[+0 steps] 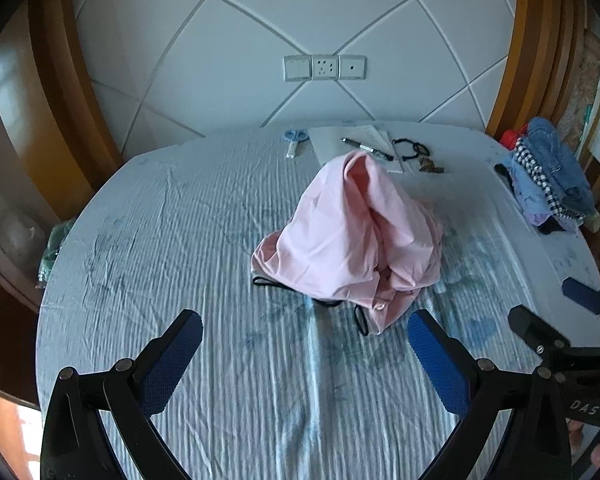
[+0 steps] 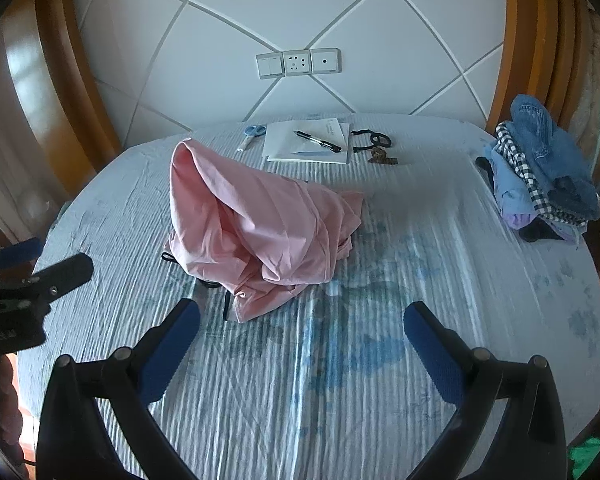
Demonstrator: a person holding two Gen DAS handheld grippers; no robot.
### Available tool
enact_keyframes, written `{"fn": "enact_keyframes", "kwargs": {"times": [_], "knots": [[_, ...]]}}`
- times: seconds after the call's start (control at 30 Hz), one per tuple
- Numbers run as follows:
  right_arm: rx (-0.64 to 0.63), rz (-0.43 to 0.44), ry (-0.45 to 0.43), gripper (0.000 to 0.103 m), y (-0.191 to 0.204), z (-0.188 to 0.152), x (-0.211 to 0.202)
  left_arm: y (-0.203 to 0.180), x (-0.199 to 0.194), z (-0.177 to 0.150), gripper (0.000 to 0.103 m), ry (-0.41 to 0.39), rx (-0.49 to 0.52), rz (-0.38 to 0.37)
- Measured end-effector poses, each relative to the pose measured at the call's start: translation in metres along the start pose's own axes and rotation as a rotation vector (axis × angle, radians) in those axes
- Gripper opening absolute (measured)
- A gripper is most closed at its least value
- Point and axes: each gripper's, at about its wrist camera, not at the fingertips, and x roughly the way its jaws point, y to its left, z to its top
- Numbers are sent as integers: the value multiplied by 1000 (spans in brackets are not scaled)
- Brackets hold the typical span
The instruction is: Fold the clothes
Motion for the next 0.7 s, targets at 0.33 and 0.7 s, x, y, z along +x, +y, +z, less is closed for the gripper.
{"fn": "enact_keyframes", "kwargs": {"times": [0.33, 0.7], "knots": [[-34, -17, 26, 103, 7, 5, -3, 9, -3, 2, 103, 23, -16, 22], [-33, -17, 16, 103, 8, 9, -7, 15, -5, 3, 103, 15, -30, 23]]}}
